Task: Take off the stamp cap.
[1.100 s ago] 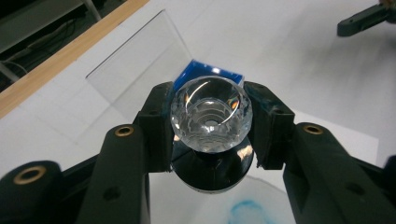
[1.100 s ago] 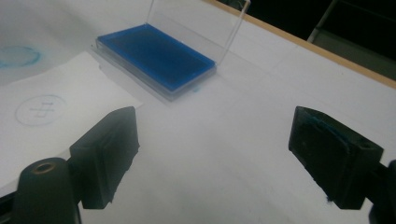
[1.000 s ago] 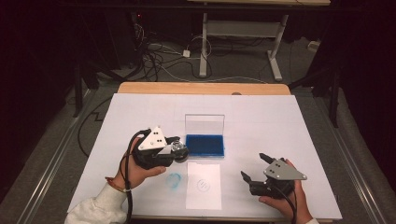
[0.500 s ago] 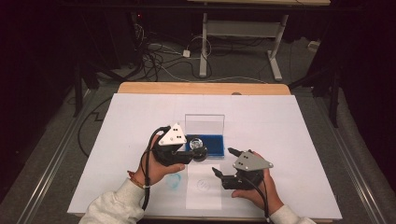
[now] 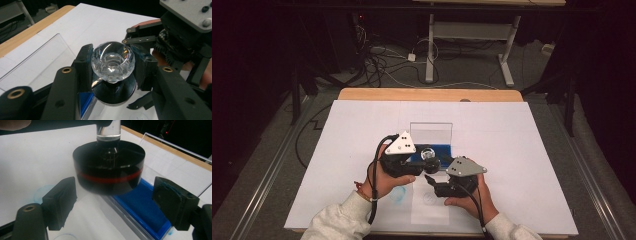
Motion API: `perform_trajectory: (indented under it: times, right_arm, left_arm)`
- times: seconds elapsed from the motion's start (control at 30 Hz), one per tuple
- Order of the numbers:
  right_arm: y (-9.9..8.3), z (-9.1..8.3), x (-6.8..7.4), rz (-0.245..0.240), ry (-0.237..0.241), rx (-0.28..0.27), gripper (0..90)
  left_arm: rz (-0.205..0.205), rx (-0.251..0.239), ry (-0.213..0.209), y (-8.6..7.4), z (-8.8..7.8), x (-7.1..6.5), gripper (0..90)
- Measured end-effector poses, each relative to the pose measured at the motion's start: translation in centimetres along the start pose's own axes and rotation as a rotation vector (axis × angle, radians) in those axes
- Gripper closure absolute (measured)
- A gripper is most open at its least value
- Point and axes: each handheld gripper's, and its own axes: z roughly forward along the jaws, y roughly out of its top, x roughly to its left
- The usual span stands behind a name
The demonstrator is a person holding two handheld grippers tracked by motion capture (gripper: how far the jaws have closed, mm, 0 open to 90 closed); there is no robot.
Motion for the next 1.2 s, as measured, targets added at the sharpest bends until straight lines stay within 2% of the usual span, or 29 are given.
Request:
perform_trajectory:
  times: [0.17, 0.4, 0.6, 0.83, 1.0, 1.2]
  right_arm:
    - [-0.01, 0.46, -0.03, -0.001, -0.004, 0.016, 20.5]
    - [0.05, 0.36, 0.01, -0.021, 0.002, 0.02, 27.9]
    - [-0.18, 0.53, -0.05, -0.017, 0.008, 0.015, 28.0]
    - [-0.37, 0.5, -0.22, -0.007, 0.023, 0.002, 30.9]
    - [-0.38, 0.41, -0.18, -0.004, 0.048, 0.0, 36.8]
    - [-0.45, 0.34, -0.22, -0.009, 0.064, 0.012, 37.7]
  left_arm:
    - [-0.008, -0.007, -0.011, 0.07, 0.15, -0.12, 54.7]
    - [-0.011, -0.002, -0.017, -0.13, 0.28, -0.16, 54.7]
    - [-0.006, 0.004, -0.023, -0.27, 0.59, -0.29, 54.7]
    - [-0.007, 0.002, -0.028, -0.42, 0.7, -0.28, 54.7]
    - [-0.002, 0.01, -0.033, -0.55, 0.87, -0.45, 54.7]
    - [0.006, 0.013, -0.042, -0.78, 0.88, -0.42, 54.7]
